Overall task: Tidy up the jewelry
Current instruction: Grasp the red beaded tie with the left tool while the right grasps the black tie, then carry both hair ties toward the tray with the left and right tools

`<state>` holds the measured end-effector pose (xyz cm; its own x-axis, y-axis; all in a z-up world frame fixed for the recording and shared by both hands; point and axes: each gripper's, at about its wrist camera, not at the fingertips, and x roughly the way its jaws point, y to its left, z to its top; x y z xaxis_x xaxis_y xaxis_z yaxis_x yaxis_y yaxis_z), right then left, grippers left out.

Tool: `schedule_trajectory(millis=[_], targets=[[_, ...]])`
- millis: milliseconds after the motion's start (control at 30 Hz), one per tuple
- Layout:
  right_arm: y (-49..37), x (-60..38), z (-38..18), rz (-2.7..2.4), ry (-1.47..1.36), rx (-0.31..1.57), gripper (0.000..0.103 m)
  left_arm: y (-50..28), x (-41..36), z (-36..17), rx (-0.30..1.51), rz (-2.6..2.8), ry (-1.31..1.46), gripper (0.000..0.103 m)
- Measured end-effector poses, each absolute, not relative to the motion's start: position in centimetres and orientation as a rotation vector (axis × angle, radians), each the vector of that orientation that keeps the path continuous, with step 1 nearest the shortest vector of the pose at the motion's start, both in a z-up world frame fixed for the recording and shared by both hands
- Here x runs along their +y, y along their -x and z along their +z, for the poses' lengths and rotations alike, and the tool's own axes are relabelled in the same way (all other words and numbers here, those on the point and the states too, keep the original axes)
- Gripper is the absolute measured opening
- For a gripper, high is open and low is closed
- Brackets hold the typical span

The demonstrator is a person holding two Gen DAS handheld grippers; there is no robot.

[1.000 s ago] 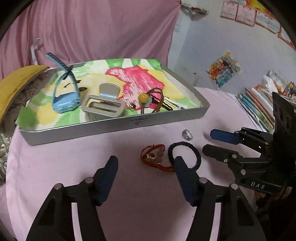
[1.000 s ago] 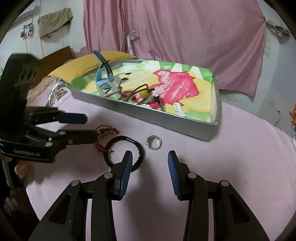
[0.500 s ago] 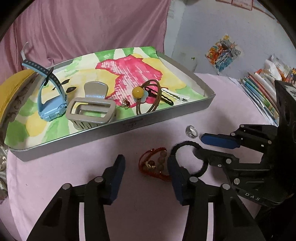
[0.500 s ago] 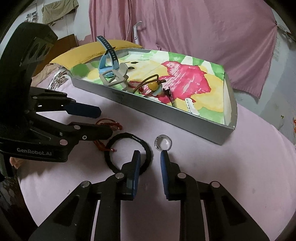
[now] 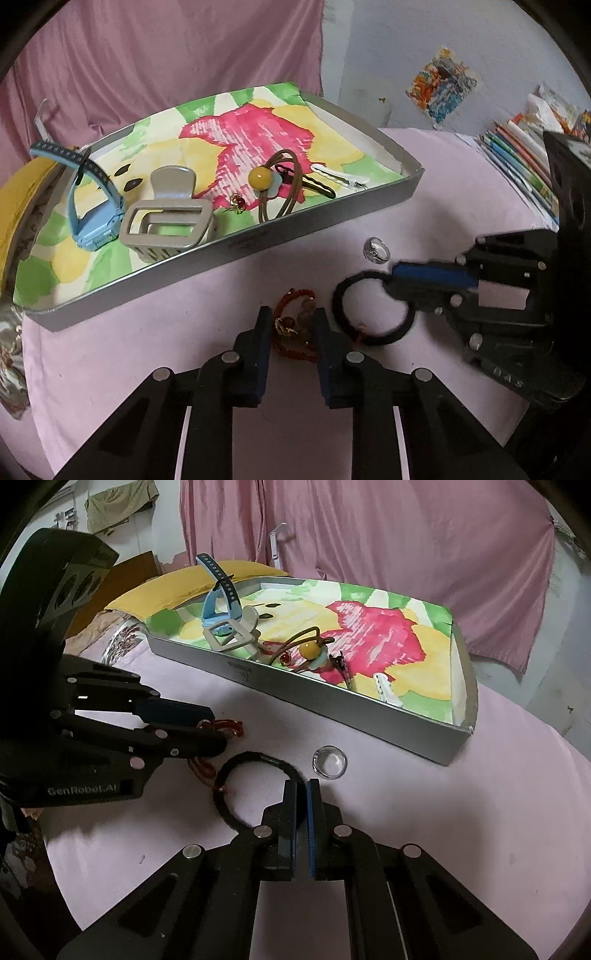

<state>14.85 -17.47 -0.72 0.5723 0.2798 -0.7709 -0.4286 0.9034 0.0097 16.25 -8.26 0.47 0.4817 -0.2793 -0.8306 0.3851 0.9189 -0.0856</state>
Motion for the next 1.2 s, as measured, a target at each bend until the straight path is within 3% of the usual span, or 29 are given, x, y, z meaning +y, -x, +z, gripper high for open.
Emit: schedule_trajectory(millis=[600, 933, 1200], targets=[[-11.8, -19.3, 3.9, 0.339, 0.111, 0.614, 0.004, -13.0, -5.6, 4.1, 0.693, -0.337, 0.069, 0.019], [-11.8, -19.6, 3.4, 0.339, 0.102, 0.628, 0.004, -12.0, -5.8, 3.7, 0.66, -0.345, 0.049, 0.019], [-12.4, -19.2, 1.6, 0.347, 0.13, 0.714, 0.004, -12.5, -6.3, 2.1, 0.751, -0.355, 0.013, 0.02]])
